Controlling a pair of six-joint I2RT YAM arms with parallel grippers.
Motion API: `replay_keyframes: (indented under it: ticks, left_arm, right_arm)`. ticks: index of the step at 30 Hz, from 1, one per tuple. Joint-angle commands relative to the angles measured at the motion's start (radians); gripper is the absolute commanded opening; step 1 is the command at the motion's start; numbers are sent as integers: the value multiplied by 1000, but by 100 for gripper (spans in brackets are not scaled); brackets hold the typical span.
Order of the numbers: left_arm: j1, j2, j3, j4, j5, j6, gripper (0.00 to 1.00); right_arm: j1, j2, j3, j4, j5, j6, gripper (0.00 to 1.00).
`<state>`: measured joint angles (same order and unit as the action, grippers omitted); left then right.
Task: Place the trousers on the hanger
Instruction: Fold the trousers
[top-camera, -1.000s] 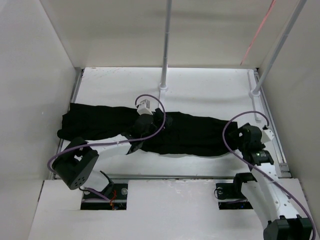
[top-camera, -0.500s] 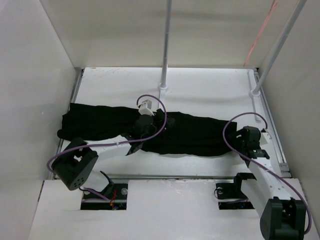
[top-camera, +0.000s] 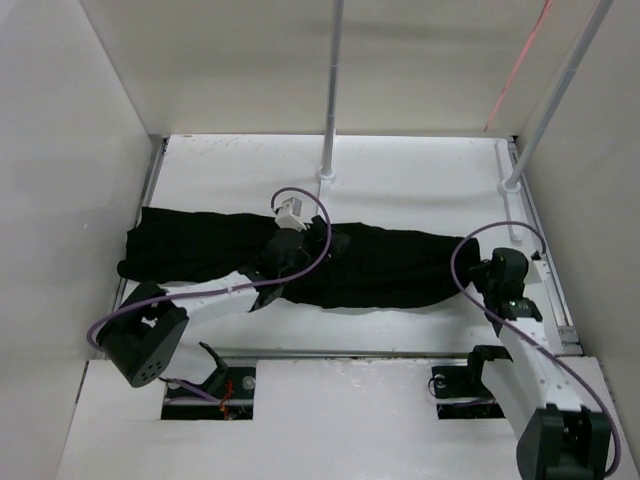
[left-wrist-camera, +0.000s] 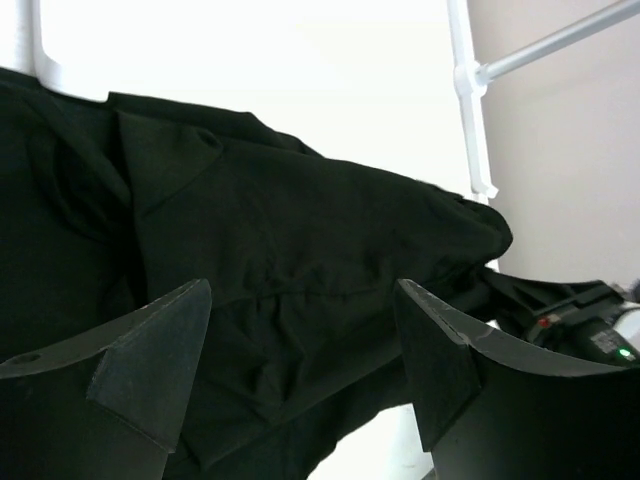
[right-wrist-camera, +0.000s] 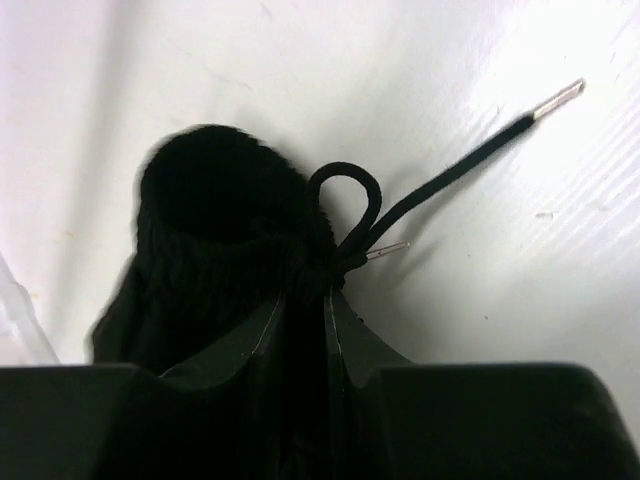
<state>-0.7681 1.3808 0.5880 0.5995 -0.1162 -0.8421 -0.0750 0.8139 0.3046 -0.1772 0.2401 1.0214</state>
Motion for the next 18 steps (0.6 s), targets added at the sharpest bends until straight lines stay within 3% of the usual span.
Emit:
replay_keyframes:
  ticks: [1,6,12,15,18]
  left_arm:
    - [0,-61,27,-1,6,11,72]
    - [-20,-81,75,-47,3,9,72]
    - [-14,-137,125,-144,-10,8,72]
    - [51,-199,136,-242,-22,6,72]
    - [182,-326,102,-360,-51,5,72]
  right_arm:
    - [-19,-143,112,-106,157,-58,12]
    - [-55,-332,232,-244,287,-173,12]
    - [-73,-426,349,-280,291,-279,13]
    - [-23,-403,425,-272,252,-308,13]
    - [98,-342,517,-271,231,-346,13]
